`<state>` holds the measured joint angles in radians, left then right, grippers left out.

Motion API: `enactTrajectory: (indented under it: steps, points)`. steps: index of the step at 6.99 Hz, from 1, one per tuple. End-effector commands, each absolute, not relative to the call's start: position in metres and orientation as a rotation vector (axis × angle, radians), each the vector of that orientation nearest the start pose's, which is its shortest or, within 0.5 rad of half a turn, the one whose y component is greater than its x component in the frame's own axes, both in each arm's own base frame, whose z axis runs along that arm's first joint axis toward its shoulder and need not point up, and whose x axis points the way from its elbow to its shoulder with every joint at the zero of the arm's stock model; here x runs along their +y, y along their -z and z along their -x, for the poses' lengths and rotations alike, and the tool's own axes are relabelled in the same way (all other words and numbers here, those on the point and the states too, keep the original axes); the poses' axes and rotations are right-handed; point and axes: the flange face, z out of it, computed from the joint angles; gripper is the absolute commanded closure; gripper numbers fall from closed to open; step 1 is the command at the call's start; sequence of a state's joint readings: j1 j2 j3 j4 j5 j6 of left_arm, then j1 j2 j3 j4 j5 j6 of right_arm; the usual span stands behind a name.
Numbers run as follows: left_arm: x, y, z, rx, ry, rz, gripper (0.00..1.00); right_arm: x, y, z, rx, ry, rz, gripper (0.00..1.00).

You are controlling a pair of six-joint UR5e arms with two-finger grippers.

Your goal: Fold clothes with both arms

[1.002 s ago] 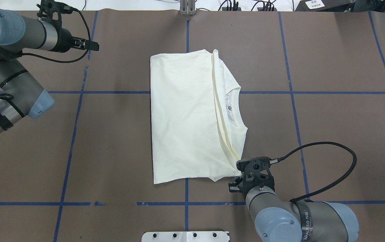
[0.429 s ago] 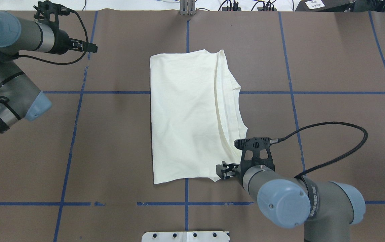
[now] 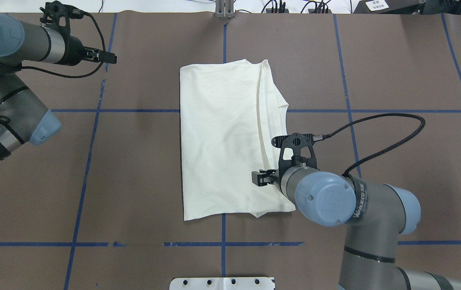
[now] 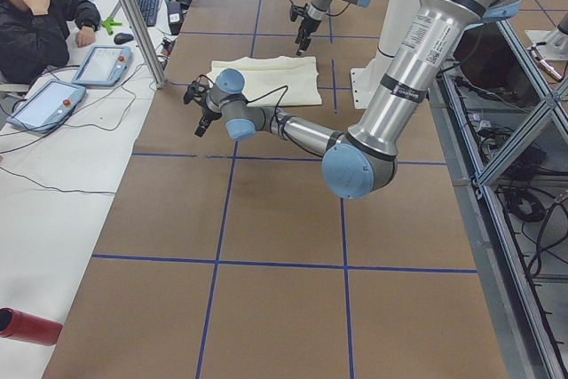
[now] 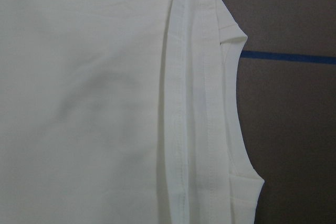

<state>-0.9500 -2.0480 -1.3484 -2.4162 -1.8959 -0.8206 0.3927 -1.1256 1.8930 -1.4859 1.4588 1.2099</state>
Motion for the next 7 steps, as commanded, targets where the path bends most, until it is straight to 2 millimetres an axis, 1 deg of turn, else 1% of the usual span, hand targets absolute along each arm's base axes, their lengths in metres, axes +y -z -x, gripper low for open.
enactTrajectory:
  steps: [1,2,3,4,6,7]
  points:
    - [-0.631,-0.396,-0.328,0.937,-0.002,-0.623,0.0,-0.386,-0.285,0.519,-0.697,-0.047,-0.378,0.0]
    - [-0.629,-0.397,-0.331,0.937,-0.006,-0.62,0.0,-0.391,-0.303,0.534,-0.661,-0.038,-0.354,0.0]
    - [-0.629,-0.397,-0.332,0.938,-0.007,-0.619,0.0,-0.392,-0.304,0.54,-0.656,-0.031,-0.338,0.0]
    - [-0.629,-0.397,-0.332,0.938,-0.007,-0.619,0.0,-0.391,-0.307,0.542,-0.651,-0.027,-0.327,0.0]
    - [-0.629,-0.397,-0.333,0.938,-0.009,-0.618,0.0,-0.39,-0.306,0.545,-0.651,-0.022,-0.326,0.0]
    - [-0.628,-0.397,-0.335,0.94,-0.012,-0.618,0.0,-0.389,-0.317,0.544,-0.63,-0.004,-0.323,0.0]
